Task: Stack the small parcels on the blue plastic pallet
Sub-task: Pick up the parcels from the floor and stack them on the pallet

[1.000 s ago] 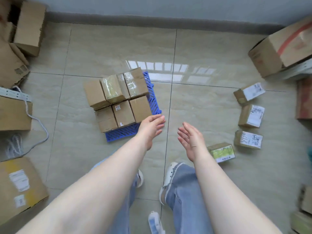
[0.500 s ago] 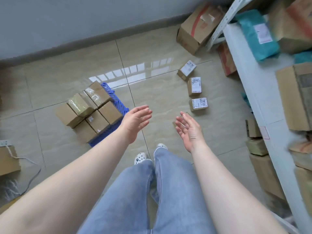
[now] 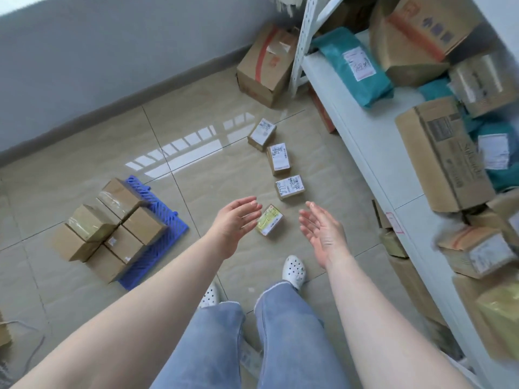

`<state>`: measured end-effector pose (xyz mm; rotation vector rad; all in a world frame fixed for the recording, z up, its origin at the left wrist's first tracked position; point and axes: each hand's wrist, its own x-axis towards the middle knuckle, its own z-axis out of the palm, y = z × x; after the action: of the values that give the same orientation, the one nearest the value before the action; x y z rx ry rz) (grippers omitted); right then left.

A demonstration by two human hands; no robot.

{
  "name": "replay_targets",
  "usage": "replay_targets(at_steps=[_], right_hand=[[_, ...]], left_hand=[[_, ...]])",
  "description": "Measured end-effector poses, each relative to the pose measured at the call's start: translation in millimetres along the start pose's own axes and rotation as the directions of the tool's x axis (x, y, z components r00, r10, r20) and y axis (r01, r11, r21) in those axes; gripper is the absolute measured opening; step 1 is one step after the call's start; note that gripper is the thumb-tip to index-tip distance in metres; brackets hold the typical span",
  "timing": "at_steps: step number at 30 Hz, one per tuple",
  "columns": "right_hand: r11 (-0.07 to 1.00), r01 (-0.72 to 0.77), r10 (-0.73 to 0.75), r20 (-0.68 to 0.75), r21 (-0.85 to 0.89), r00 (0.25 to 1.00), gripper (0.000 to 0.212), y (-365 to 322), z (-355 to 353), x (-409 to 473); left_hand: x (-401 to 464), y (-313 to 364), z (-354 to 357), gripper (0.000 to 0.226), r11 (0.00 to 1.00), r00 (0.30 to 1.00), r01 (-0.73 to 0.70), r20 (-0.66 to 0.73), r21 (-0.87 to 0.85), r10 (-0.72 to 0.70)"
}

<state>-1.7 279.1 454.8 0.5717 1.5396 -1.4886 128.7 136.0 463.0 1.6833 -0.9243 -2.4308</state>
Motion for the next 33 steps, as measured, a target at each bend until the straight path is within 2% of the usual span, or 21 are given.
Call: replay_targets(at_steps=[5,8,10,17,22,27,30,32,33], right_hand=[[0.990,-0.051,0.051,-0.001,-0.129,0.999,0.019,-39.1,-24.4,53.7],[0.976,-0.080,0.082,0.002,-0.202,0.997,0.011,-39.9,-22.8,89.8],[0.966,-0.096,0.101,0.010,-0.242,0.995,0.013,-29.1,-21.7,116.3],[0.920,-0.232,0.215,-0.088,-0.317,0.973,0.065,67.1,-41.1,230.8],[0.842,-0.338,0.287,-0.181,-0.420,0.941,0.085,155.5,-62.7,314.4],[0.785,-0.384,0.337,-0.186,-0.485,0.923,0.098,224.6,-75.6,385.9],[0.790,-0.371,0.341,-0.153,-0.488,0.927,0.101,257.3,-76.3,417.2],[0.783,-0.385,0.367,-0.138,-0.489,0.920,0.096,272.9,-72.0,434.7],[0.784,-0.391,0.384,-0.119,-0.483,0.916,0.087,279.0,-68.3,441.0]], left_hand=[[29.8,-15.8,46.7,0.026,0.999,0.998,0.036,-0.045,-0.014,-0.037],[56.1,-28.2,49.7,0.023,0.998,0.992,0.056,-0.110,0.008,-0.055],[78.9,-35.2,46.2,0.030,0.997,0.988,0.067,-0.145,0.032,-0.061],[205.2,-80.3,9.5,0.055,0.945,0.982,0.121,-0.176,0.304,-0.069],[303.7,-151.7,-25.0,0.072,0.876,0.968,0.193,-0.230,0.441,-0.097],[385.3,-223.6,-50.6,0.079,0.845,0.961,0.220,-0.258,0.488,-0.101],[420.7,-257.4,-58.8,0.082,0.839,0.960,0.219,-0.264,0.498,-0.094],[435.6,-273.3,-62.9,0.084,0.797,0.955,0.238,-0.281,0.555,-0.090],[439.9,-280.5,-65.4,0.086,0.770,0.951,0.257,-0.296,0.584,-0.092]])
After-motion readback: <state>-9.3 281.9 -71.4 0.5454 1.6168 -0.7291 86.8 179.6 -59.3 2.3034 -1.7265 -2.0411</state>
